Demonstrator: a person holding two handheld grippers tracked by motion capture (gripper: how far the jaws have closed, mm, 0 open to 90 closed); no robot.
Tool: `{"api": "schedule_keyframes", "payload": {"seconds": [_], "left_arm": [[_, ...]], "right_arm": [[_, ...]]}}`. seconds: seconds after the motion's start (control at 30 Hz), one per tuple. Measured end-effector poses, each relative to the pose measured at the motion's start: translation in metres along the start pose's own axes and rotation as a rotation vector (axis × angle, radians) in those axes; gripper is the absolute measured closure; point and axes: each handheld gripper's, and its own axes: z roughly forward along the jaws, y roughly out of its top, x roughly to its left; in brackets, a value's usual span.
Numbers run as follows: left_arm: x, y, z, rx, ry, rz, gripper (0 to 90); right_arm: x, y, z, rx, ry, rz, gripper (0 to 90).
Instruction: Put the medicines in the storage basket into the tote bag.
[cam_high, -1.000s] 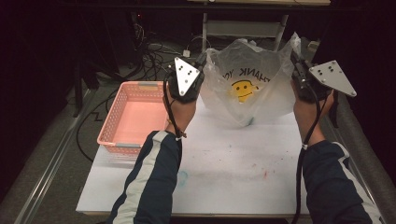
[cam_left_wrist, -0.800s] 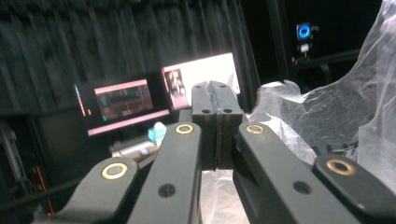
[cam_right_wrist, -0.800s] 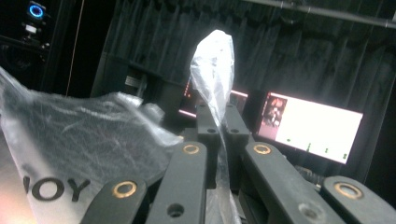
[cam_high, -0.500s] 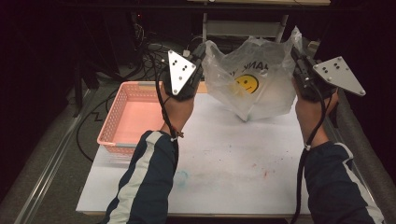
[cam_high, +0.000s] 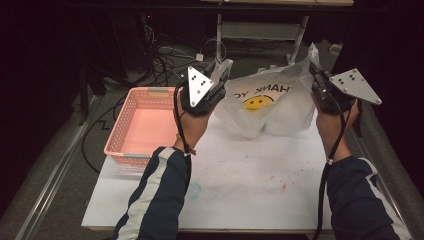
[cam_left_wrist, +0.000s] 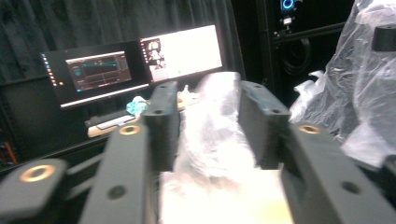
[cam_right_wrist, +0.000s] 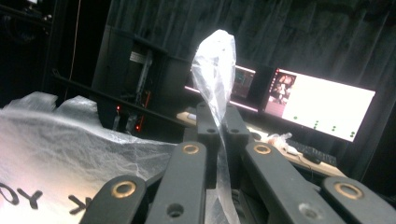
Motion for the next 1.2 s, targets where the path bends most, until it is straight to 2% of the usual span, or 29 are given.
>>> {"api": "schedule_keyframes", "payload": {"seconds": [0.13,0.3,0.43,0.6,0.7,0.9,1.03,1.13,1.2], "left_arm": [[0.008,0.005,-0.008,-0.014,0.008,0.003,53.8],[0.011,0.008,-0.014,0.003,0.002,0.004,40.7],[0.011,0.009,-0.02,0.005,-0.016,0.014,35.5],[0.013,0.013,-0.028,-0.009,-0.017,0.044,35.7],[0.017,0.012,-0.029,0.009,-0.013,0.059,35.7],[0.031,0.008,-0.034,0.004,-0.002,0.024,36.0],[0.035,0.01,-0.035,0.013,-0.009,0.039,37.9],[0.036,0.009,-0.038,0.007,-0.024,0.018,37.7],[0.034,0.006,-0.04,0.014,-0.032,0.03,36.5]], "right_arm": [[-0.006,0.0,0.0,0.005,-0.01,-0.003,89.9],[-0.008,0.001,0.0,0.027,-0.007,-0.012,89.8],[-0.01,-0.004,0.003,0.057,-0.007,-0.01,89.8],[-0.014,-0.009,0.008,0.087,-0.021,-0.027,89.9],[-0.019,-0.012,0.012,0.11,-0.034,-0.035,89.9],[-0.032,-0.021,0.018,0.156,-0.052,-0.032,90.0],[-0.038,-0.024,0.024,0.184,-0.065,-0.059,90.0],[-0.045,-0.026,0.03,0.207,-0.081,-0.06,90.0],[-0.048,-0.03,0.035,0.234,-0.093,-0.069,90.0]]}}
